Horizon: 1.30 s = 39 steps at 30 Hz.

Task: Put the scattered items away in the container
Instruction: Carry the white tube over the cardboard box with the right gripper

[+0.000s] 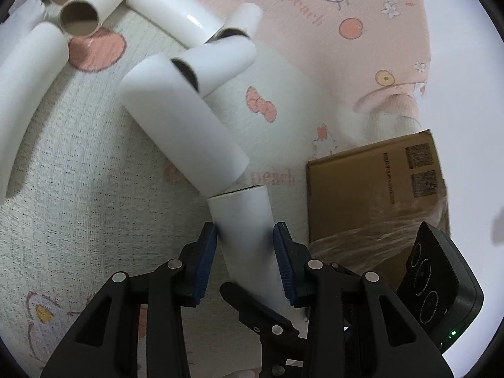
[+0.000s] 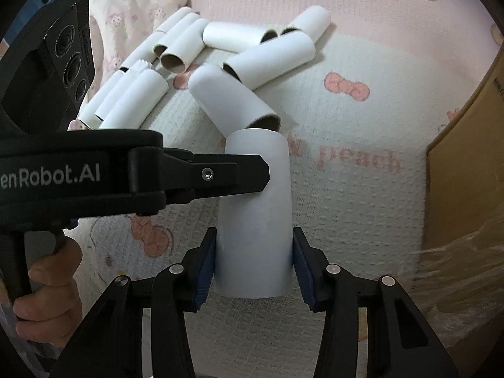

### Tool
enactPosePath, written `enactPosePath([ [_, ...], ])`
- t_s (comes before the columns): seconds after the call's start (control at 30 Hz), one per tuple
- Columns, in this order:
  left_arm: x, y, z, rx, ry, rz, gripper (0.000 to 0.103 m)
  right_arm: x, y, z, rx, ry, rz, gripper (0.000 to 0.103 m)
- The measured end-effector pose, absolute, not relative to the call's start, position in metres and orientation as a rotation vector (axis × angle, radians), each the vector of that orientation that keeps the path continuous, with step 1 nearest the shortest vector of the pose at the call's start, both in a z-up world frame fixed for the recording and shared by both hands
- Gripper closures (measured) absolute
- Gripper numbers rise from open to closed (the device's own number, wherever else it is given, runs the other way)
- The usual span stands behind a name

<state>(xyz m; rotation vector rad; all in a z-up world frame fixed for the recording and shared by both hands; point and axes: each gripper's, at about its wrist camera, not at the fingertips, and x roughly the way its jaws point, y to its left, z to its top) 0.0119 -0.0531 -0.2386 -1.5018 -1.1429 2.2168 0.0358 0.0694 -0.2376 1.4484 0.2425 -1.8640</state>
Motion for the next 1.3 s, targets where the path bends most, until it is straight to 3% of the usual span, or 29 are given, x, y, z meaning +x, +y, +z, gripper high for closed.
enactPosePath([
  [0.33, 0.008, -0.053, -0.174, -1.368, -1.064, 2.307, 0.062, 0.034, 0.073, -0.184, 1.335, 0.264, -1.934, 0.06],
  [0.6, -0.016, -0.022, -0.082, -1.172, -0.754, 2.419, 0.062, 0.007, 0.096, -0.112, 1.203, 0.229, -2.074, 0.06],
  [0.77, -0.031, 0.003, -0.048, -1.14, -0.658, 2.401, 0.063, -0.002, 0.12, -0.077, 1.149, 0.211, -2.148, 0.06],
  [1.13, -0.069, 0.077, -0.011, -1.169, -0.497, 2.245, 0.063, -0.025, 0.191, -0.057, 1.143, 0.131, -2.238, 0.06],
  [1.3, -0.088, 0.127, 0.006, -1.19, -0.318, 2.188, 0.063, -0.051, 0.233, -0.055, 1.187, 0.062, -2.256, 0.06],
])
